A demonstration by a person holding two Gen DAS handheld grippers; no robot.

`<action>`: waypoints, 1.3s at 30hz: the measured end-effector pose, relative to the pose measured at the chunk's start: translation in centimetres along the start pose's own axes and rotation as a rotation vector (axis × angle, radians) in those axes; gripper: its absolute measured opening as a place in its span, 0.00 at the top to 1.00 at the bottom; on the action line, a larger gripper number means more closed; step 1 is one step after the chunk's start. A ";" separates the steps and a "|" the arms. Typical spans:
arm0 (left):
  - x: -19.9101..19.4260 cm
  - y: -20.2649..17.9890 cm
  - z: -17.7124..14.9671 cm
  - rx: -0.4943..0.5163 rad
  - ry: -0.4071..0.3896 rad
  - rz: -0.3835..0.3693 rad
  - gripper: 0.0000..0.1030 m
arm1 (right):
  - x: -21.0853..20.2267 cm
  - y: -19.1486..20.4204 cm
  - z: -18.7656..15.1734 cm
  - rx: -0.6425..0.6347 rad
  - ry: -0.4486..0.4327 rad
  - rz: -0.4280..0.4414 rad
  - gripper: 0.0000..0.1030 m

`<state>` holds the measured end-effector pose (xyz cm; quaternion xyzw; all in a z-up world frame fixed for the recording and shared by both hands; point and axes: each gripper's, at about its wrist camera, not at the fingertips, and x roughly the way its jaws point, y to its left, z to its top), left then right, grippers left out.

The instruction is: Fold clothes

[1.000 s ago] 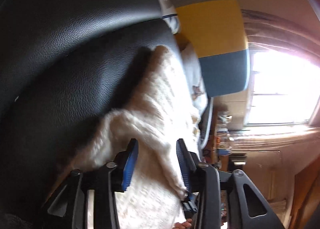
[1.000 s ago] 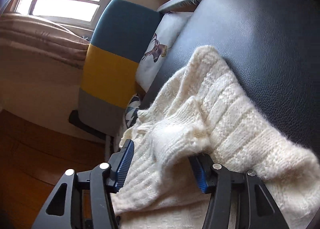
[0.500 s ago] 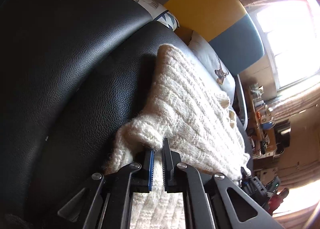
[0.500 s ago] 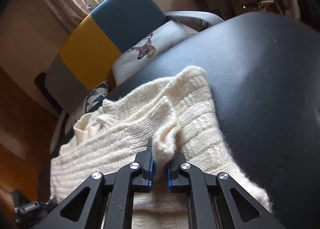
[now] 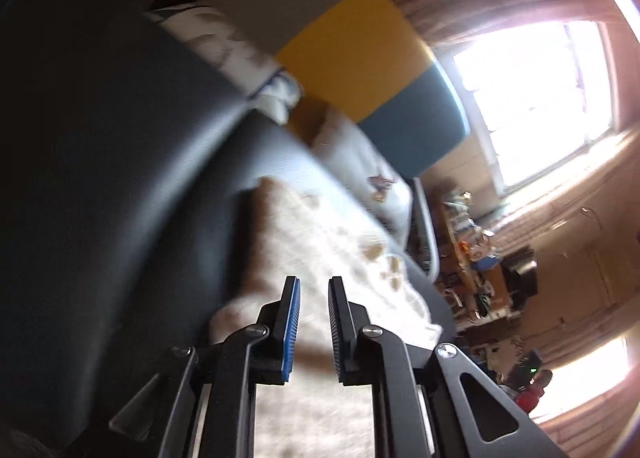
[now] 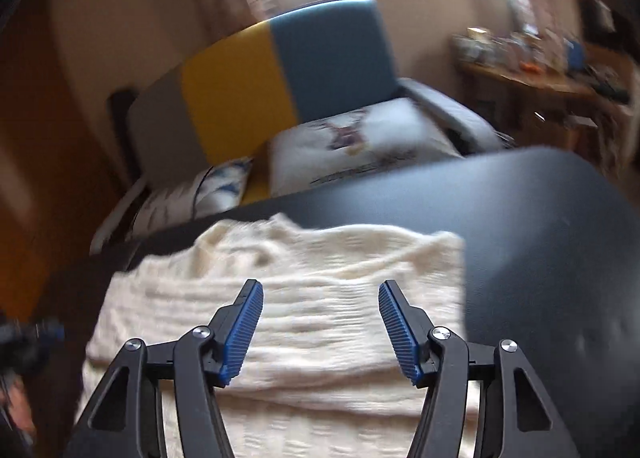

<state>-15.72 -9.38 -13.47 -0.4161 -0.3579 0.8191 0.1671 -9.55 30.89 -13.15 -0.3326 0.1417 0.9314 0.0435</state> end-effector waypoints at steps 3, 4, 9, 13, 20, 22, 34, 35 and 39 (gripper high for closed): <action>3.7 -1.4 0.6 0.053 0.047 0.048 0.84 | 2.6 3.3 -0.3 -0.108 0.061 0.013 0.35; 5.1 -1.3 0.6 0.067 0.074 0.098 0.84 | 3.5 3.9 -0.6 -0.127 0.081 0.006 0.35; 7.1 1.4 -0.3 0.093 0.105 0.169 0.99 | 6.1 1.5 -3.7 -0.042 0.158 -0.015 0.34; 6.8 -0.5 1.1 0.143 0.096 0.127 0.90 | 5.8 1.7 -3.5 -0.067 0.161 -0.012 0.34; 8.3 -2.6 6.1 0.298 0.086 0.180 0.86 | 4.8 5.8 -1.0 -0.195 0.120 0.059 0.34; 8.0 -1.4 7.1 0.286 0.115 0.202 0.86 | 5.3 7.1 -0.6 -0.234 0.125 0.077 0.33; 5.5 -0.4 6.2 0.331 0.077 0.159 0.86 | 8.7 7.4 0.0 -0.228 0.258 0.188 0.27; 4.3 -0.4 5.4 0.338 0.061 0.113 0.85 | 8.5 7.5 0.9 -0.191 0.257 0.273 0.27; 2.0 -0.9 1.2 0.459 0.050 0.078 0.85 | 10.6 10.7 4.7 -0.082 0.346 0.661 0.23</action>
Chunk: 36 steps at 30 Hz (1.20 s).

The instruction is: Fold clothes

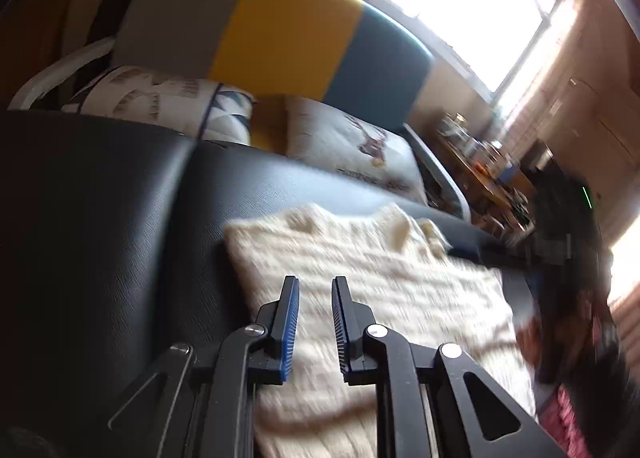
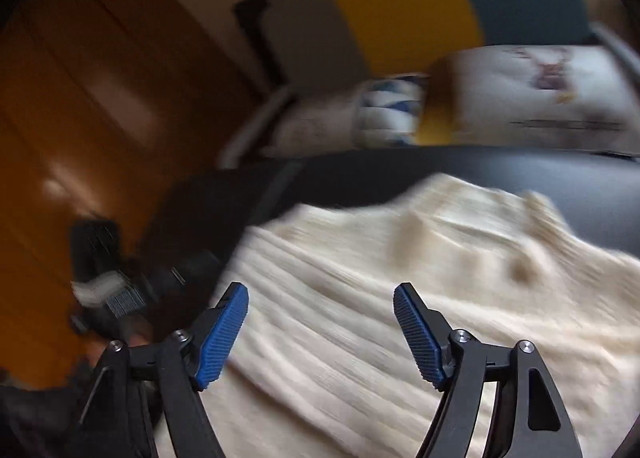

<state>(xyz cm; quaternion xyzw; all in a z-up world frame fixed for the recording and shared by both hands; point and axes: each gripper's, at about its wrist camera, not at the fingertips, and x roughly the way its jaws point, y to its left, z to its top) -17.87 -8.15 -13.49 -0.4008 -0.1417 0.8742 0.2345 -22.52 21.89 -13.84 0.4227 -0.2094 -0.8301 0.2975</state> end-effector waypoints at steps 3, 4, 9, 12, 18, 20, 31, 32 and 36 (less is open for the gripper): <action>0.5 -0.7 -2.3 0.051 0.052 0.014 0.85 | 5.1 1.5 3.4 0.001 0.114 0.179 0.23; 0.7 -0.9 -3.0 0.066 0.070 0.018 0.85 | 7.0 2.1 4.5 -0.014 0.155 0.199 0.22; 0.9 0.8 -5.1 -0.018 0.090 -0.007 0.85 | 15.5 3.0 6.7 -0.033 0.387 0.205 0.22; 0.7 1.4 -5.3 -0.063 0.096 -0.023 0.85 | 18.8 5.8 5.1 -0.228 0.503 0.098 0.38; 0.3 0.8 -6.2 -0.027 0.100 0.015 0.86 | 19.7 6.3 4.4 -0.356 0.391 -0.121 0.90; 0.3 1.1 -6.1 -0.059 0.108 0.008 0.86 | 19.6 6.7 3.7 -0.378 0.377 -0.133 0.90; -2.2 -2.2 -3.7 -0.004 0.036 0.036 0.84 | 6.7 7.5 2.0 -0.331 0.151 -0.163 0.80; -1.9 -2.6 -3.4 0.016 0.038 0.043 0.83 | 5.2 7.0 0.9 -0.320 0.141 -0.186 0.80; 1.1 -2.9 -3.8 0.053 0.166 0.113 0.83 | -0.8 2.6 -3.6 -0.218 0.098 -0.371 0.77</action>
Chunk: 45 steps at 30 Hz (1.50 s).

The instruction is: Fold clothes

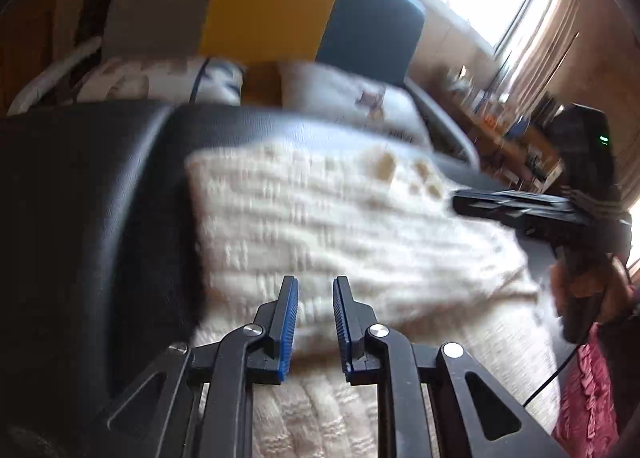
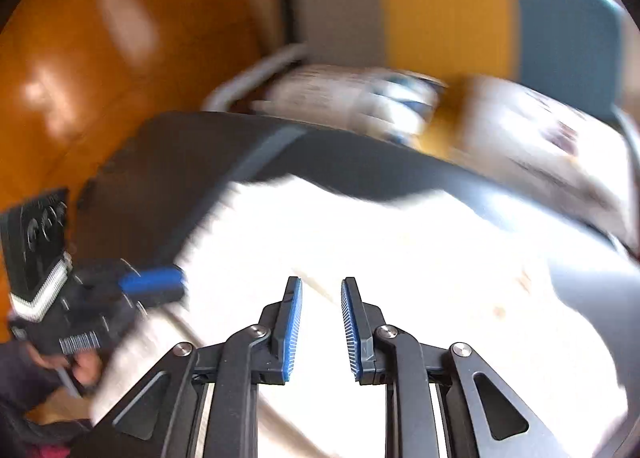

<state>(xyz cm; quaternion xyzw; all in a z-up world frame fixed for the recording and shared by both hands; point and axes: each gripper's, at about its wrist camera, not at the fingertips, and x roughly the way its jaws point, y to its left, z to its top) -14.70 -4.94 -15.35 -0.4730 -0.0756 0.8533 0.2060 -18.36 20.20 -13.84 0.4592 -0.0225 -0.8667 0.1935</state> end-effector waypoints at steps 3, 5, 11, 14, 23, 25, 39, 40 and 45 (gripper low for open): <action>0.4 0.2 -1.6 0.019 -0.028 0.011 0.83 | -1.9 -5.7 -4.7 0.174 0.000 -0.186 0.67; 0.4 0.7 -1.4 -0.014 -0.026 -0.006 0.83 | -2.3 -9.5 -8.0 0.290 0.023 -0.256 0.70; 0.6 1.5 -1.2 -0.078 -0.014 -0.026 0.83 | -3.9 -12.2 -10.8 0.446 -0.164 -0.129 0.75; -0.7 1.7 -1.3 -0.115 -0.014 -0.027 0.81 | -5.3 -11.7 -11.2 0.480 -0.183 -0.111 0.65; -7.3 2.8 -8.0 -0.157 -0.023 -0.076 0.75 | -14.3 -9.9 -22.8 0.641 -0.238 0.000 0.28; -8.2 3.1 -9.7 -0.157 -0.012 -0.071 0.74 | -16.2 -9.4 -26.4 0.678 -0.219 0.037 0.27; -11.8 5.8 -18.6 -0.232 0.072 -0.210 0.66 | -17.5 -6.7 -38.6 0.856 -0.218 0.456 0.24; -12.0 5.8 -19.0 -0.228 0.071 -0.220 0.66 | -17.1 -6.6 -38.5 0.861 -0.225 0.476 0.24; -12.7 5.8 -20.3 -0.203 0.065 -0.266 0.60 | -16.2 -5.8 -37.7 0.844 -0.222 0.535 0.24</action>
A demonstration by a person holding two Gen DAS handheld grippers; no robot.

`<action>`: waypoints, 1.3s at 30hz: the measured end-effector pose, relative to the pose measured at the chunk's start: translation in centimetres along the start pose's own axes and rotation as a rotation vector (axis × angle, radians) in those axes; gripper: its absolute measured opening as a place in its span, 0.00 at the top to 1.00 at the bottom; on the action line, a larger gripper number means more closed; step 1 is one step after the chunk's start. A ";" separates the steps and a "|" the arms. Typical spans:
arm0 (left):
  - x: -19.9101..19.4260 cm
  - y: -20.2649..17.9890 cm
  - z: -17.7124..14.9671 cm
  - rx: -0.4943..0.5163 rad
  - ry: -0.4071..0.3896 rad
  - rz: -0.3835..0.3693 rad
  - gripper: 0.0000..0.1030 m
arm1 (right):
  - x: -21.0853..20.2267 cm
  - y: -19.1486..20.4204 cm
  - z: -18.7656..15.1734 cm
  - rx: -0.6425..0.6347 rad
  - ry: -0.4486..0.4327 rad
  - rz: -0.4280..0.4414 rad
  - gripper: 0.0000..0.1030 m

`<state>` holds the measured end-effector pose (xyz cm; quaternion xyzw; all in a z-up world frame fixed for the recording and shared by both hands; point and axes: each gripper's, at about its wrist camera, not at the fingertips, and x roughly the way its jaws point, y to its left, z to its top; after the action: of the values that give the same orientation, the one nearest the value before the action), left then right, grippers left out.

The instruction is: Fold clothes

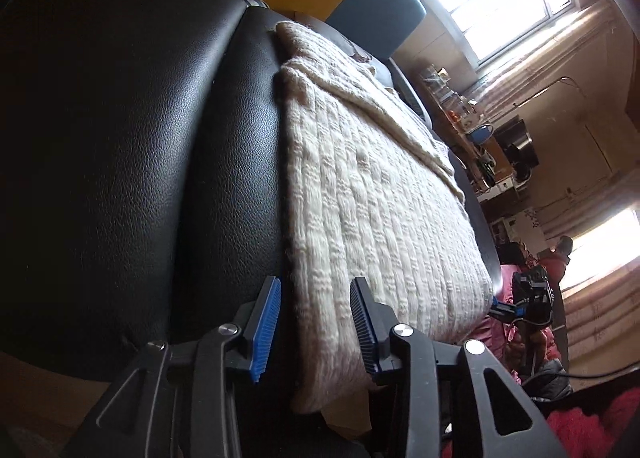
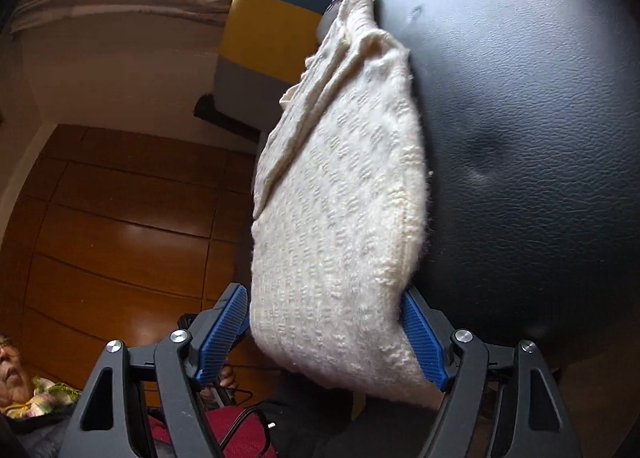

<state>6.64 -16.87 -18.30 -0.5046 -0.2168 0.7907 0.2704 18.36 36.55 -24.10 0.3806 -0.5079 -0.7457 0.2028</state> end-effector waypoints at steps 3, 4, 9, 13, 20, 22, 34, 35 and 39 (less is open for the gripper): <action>0.6 -0.6 -0.3 0.023 0.022 -0.030 0.57 | 1.0 0.7 -0.1 -0.036 0.037 -0.025 0.21; 0.7 -0.8 -0.3 0.033 0.020 -0.028 0.57 | 1.2 0.9 -0.1 -0.034 0.045 -0.015 0.17; 1.3 -1.3 -0.3 0.043 0.028 -0.046 0.56 | 2.0 1.5 -0.1 -0.041 0.089 -0.007 0.09; 1.7 -1.8 -0.5 0.032 0.052 -0.056 0.58 | 2.3 2.3 -0.7 -0.074 0.057 -0.014 0.00; 2.8 -4.3 -0.8 0.100 0.082 0.018 0.57 | 3.1 3.1 -1.1 -0.135 0.030 -0.115 0.21; 3.5 -5.3 -0.8 0.127 0.088 0.019 0.57 | 3.0 3.4 -1.1 -0.152 0.024 -0.165 0.34; 4.5 -6.6 -1.2 0.225 0.056 0.152 0.83 | 2.9 4.8 -2.5 -0.361 0.029 -0.266 0.08; 4.6 -6.6 -1.2 0.229 0.055 0.154 0.83 | 3.4 5.3 -2.6 -0.381 0.038 -0.280 0.05; 4.6 -7.1 -1.4 0.246 0.061 0.171 0.80 | 4.6 6.4 -2.7 -0.433 0.074 -0.429 0.23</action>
<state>7.81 -8.41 -17.64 -0.5078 -0.0663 0.8159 0.2683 17.06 29.15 -20.44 0.4539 -0.2377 -0.8480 0.1352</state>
